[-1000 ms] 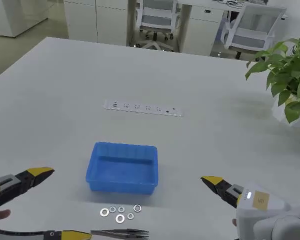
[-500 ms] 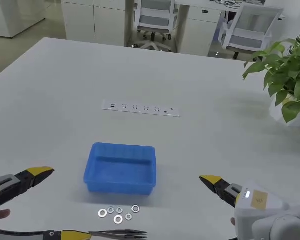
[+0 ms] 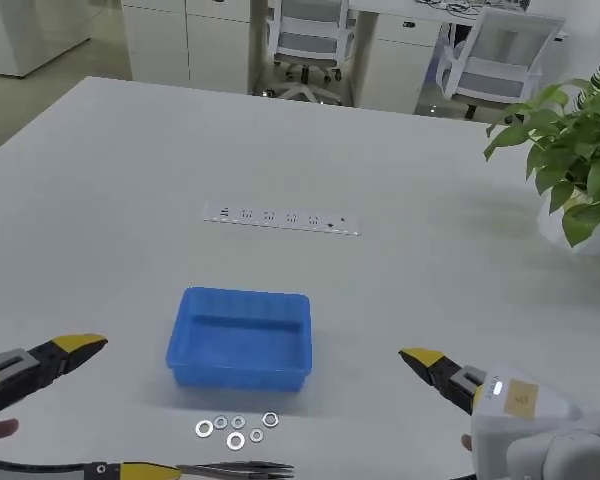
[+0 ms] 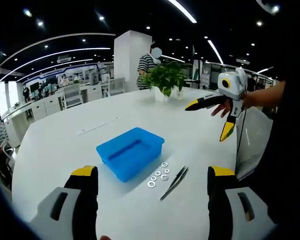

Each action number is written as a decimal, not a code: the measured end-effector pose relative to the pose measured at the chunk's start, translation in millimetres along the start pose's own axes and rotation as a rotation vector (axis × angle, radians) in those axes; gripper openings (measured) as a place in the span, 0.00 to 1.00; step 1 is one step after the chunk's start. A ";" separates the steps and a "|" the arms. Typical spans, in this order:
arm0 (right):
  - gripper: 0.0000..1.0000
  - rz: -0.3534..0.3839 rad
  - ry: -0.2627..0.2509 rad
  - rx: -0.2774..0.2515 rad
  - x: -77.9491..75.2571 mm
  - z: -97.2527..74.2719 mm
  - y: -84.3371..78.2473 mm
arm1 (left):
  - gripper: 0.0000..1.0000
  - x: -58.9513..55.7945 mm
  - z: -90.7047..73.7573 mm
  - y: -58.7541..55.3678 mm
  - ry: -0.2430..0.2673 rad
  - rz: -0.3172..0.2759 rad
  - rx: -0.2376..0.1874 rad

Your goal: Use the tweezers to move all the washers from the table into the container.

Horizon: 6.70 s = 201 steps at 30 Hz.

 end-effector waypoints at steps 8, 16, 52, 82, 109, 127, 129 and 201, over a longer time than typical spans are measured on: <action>0.99 -0.001 0.000 0.001 -0.5 -0.7 0.1 | 0.97 -0.5 0.9 1.2 -0.004 0.002 -0.002; 0.99 -0.001 0.001 0.003 -0.8 -0.6 -0.9 | 0.96 -1.9 1.0 0.8 -0.008 0.001 -0.002; 0.95 -0.051 0.031 0.023 2.2 2.3 -0.8 | 0.91 -3.4 3.3 -1.5 -0.042 0.038 0.000; 0.64 -0.214 0.240 0.137 22.5 32.2 -17.2 | 0.57 -18.4 22.0 -32.8 -0.232 0.132 0.108; 0.34 -0.392 0.385 0.321 42.6 71.5 -53.2 | 0.27 -33.9 47.2 -70.8 -0.400 0.266 0.248; 0.22 -0.407 0.418 0.396 47.5 97.0 -65.0 | 0.16 -36.4 65.1 -91.3 -0.464 0.350 0.342; 0.21 -0.409 0.421 0.402 47.9 98.3 -66.4 | 0.15 -36.8 66.7 -92.7 -0.471 0.354 0.348; 0.12 -0.348 0.409 0.347 55.6 109.1 -53.7 | 0.05 -42.5 52.8 -3.5 -0.530 0.501 0.229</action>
Point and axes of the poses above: the centre of the closed fingertips' face, and the gripper's own axes: z roughly forward along the fingers, x roughly to its left, y roughly out of its top, the point moved 2 cm from there along -z, roughly backward along the fingers, and after that the axes turned 12 degrees about z, right-handed, at the moved point
